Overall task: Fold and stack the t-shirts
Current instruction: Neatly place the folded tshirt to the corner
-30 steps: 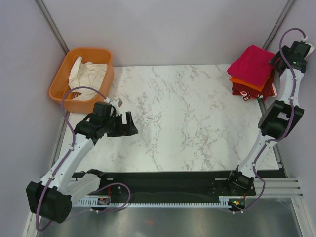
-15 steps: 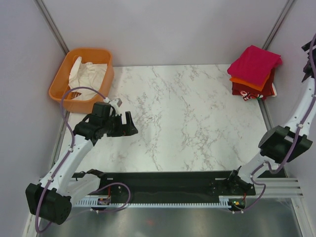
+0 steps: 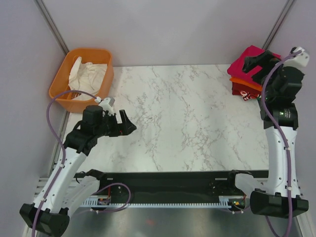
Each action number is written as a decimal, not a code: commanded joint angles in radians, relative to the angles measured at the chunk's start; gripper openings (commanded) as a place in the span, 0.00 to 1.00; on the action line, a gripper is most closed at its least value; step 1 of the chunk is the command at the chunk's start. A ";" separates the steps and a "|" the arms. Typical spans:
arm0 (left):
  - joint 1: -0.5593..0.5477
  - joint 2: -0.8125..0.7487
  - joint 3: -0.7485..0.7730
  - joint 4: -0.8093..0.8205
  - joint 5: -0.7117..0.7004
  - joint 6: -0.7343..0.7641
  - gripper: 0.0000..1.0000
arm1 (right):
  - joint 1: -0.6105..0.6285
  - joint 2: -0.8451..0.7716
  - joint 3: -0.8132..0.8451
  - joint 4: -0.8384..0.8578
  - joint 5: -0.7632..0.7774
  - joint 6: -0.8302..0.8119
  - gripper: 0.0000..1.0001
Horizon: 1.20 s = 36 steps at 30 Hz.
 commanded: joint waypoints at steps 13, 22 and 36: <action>-0.001 -0.179 0.035 0.186 -0.244 -0.039 0.97 | 0.728 0.059 -0.362 -0.212 0.210 -0.045 0.98; -0.004 -0.320 -0.073 0.086 -0.419 0.017 0.97 | 0.854 -0.032 -0.584 -0.068 0.410 0.006 0.98; -0.008 -0.521 -0.139 0.050 -0.464 0.064 1.00 | 0.855 -0.043 -0.914 0.489 0.326 0.020 0.98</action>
